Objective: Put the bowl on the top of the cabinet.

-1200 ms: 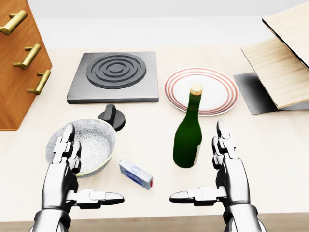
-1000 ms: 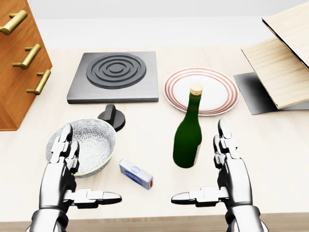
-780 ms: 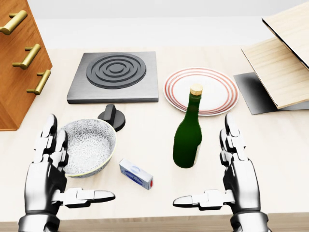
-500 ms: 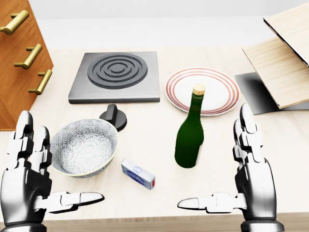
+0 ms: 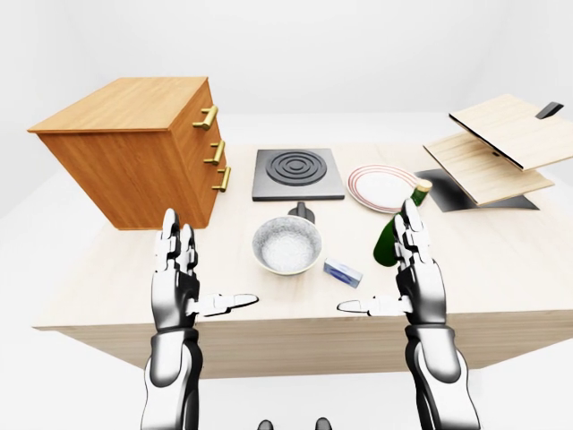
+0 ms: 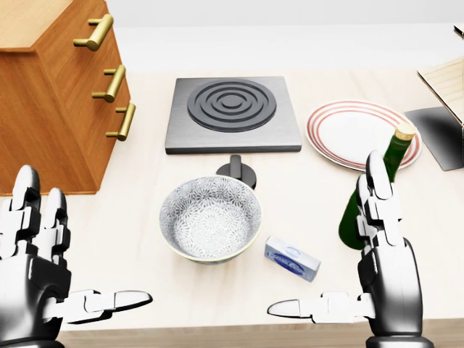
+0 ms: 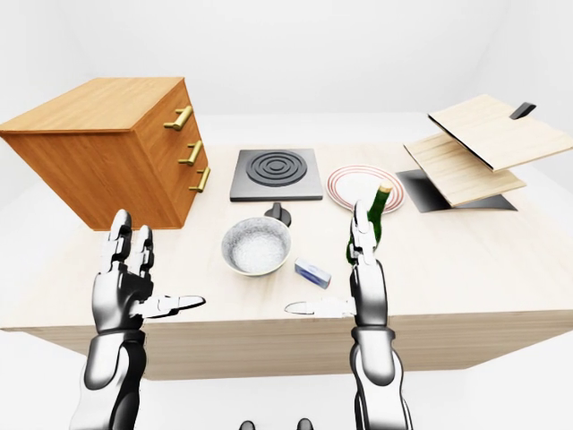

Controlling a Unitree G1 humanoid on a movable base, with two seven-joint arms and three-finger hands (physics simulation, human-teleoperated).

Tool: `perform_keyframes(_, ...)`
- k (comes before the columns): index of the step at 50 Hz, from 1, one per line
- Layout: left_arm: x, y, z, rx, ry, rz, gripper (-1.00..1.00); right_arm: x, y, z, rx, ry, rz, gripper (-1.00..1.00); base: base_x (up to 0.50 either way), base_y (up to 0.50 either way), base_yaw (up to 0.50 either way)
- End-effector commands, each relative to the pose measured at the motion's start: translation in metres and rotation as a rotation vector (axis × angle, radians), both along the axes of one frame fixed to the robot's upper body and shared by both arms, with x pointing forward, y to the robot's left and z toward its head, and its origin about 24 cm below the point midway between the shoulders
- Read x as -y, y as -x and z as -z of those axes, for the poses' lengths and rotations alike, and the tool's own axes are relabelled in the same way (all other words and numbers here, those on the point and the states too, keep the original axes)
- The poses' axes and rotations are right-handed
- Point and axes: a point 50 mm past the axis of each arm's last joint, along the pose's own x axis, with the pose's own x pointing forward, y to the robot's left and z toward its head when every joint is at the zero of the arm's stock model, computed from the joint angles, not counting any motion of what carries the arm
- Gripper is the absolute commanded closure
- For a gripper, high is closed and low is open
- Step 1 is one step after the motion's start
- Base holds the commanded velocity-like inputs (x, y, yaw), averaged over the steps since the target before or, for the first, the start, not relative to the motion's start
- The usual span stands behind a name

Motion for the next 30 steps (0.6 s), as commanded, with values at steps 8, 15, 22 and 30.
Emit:
perform_keyframes(8, 0.0, 0.0002, 0.0002, -0.001, 0.0, -0.001, -1.0, -0.0008, 0.0005, 0.0003, -0.002, 0.005, -0.005, -1.0, 0.0, 0.45, 0.0)
perform_keyframes(15, 0.0, 0.0003, 0.0, 0.0, -0.001, 0.0, -1.0, -0.0007, 0.001, 0.0006, -0.004, 0.005, -0.004, -1.0, 0.0, 0.45, 0.0)
perform_keyframes(22, -0.0006, 0.0001, -0.001, 0.004, 0.0, -0.005, -1.0, -0.0006, 0.0009, 0.0, -0.001, 0.003, -0.003, -1.0, 0.0, 0.45, 0.0)
perform_keyframes(30, -0.0006, -0.0004, -0.0009, 0.004, -0.001, -0.002, -1.0, -0.0015, 0.001, -0.0008, 0.002, 0.005, -0.006, -1.0, 0.0, 0.45, 0.0)
